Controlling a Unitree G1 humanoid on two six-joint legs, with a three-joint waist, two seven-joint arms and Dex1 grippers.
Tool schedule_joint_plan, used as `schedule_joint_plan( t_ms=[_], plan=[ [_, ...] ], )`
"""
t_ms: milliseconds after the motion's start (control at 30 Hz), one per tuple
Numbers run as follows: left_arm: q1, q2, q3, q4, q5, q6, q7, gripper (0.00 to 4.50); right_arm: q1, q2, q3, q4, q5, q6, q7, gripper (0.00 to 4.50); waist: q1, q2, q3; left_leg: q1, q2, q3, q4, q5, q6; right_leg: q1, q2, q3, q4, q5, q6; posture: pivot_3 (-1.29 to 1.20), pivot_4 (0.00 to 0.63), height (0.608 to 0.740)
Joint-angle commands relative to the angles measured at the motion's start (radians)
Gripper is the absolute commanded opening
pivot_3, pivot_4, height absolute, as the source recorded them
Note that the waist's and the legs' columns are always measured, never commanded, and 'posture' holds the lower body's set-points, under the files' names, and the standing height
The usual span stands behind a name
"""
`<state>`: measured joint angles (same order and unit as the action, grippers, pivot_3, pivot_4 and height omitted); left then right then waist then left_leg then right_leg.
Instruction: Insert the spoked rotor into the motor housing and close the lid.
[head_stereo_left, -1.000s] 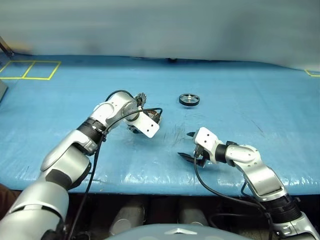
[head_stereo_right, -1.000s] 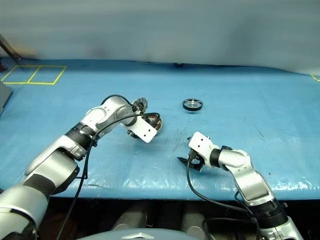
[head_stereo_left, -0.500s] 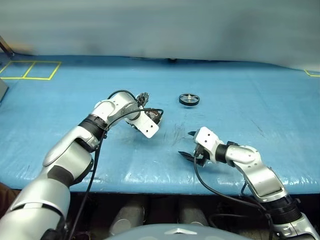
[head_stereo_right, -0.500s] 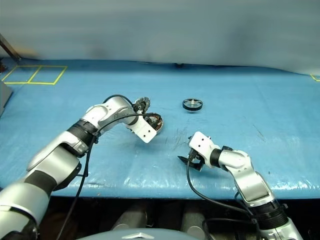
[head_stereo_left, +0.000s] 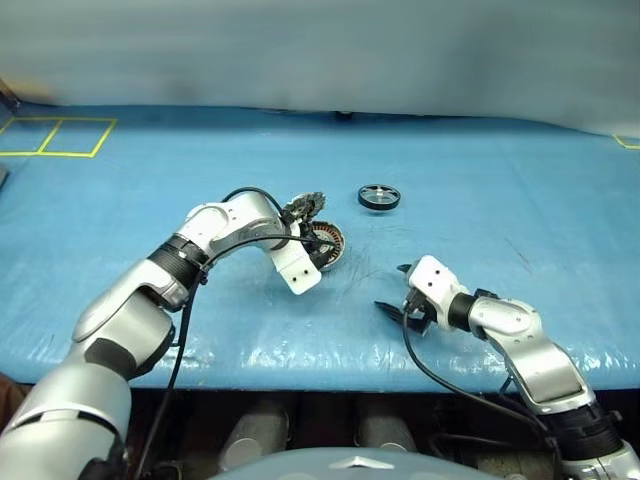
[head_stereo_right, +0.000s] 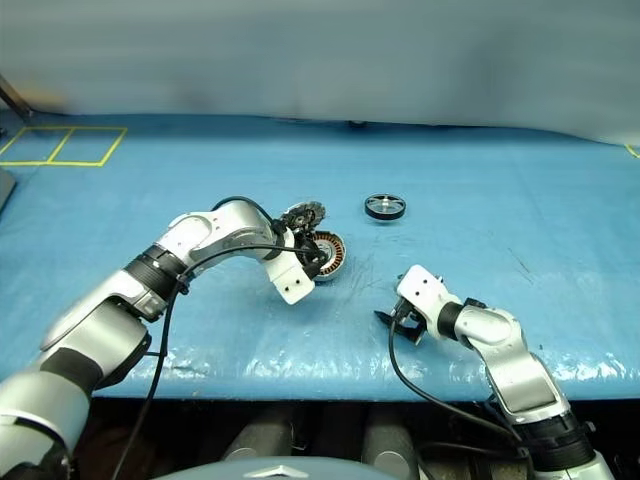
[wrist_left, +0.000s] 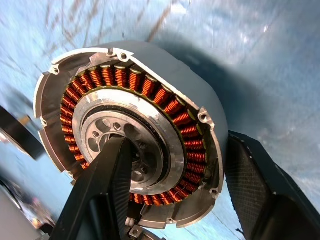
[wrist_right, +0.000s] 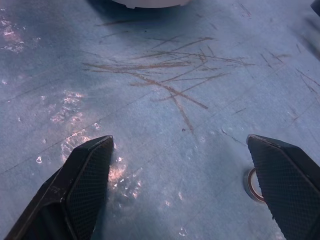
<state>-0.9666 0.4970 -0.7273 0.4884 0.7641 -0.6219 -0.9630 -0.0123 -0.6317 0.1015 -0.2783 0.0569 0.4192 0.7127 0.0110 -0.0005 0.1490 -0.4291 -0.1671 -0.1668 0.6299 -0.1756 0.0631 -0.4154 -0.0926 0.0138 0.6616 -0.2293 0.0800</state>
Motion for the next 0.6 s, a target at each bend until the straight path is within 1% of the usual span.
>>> schedule_joint_plan(
  t_ms=[33,433,600],
  plan=[
    [0.004,0.025,0.010,-0.092,-0.033,-0.057,-0.013,2.34,0.012,-0.012,-0.043,-0.031,0.009,-0.011,-0.013,4.50,-0.001,0.000,0.000,0.000,0.000,0.000,0.000,-0.001,0.001,0.000,0.000,0.000,0.000,0.000,0.000,0.00,0.150,0.740],
    [0.034,0.054,-0.011,-0.142,-0.033,-0.163,-0.020,2.34,0.021,-0.005,-0.039,-0.031,0.008,-0.013,-0.025,4.50,0.000,0.000,0.000,0.001,0.000,0.000,0.001,-0.001,0.002,0.001,0.000,0.000,0.000,0.000,0.001,0.00,0.150,0.740],
    [0.061,0.083,-0.011,-0.177,-0.049,-0.194,-0.031,2.34,0.020,-0.011,-0.042,-0.028,0.008,-0.012,-0.022,4.50,-0.001,0.000,0.000,0.001,0.000,0.000,0.001,0.000,0.002,0.001,0.000,0.000,0.000,0.000,0.001,0.00,0.150,0.740]
  ],
)
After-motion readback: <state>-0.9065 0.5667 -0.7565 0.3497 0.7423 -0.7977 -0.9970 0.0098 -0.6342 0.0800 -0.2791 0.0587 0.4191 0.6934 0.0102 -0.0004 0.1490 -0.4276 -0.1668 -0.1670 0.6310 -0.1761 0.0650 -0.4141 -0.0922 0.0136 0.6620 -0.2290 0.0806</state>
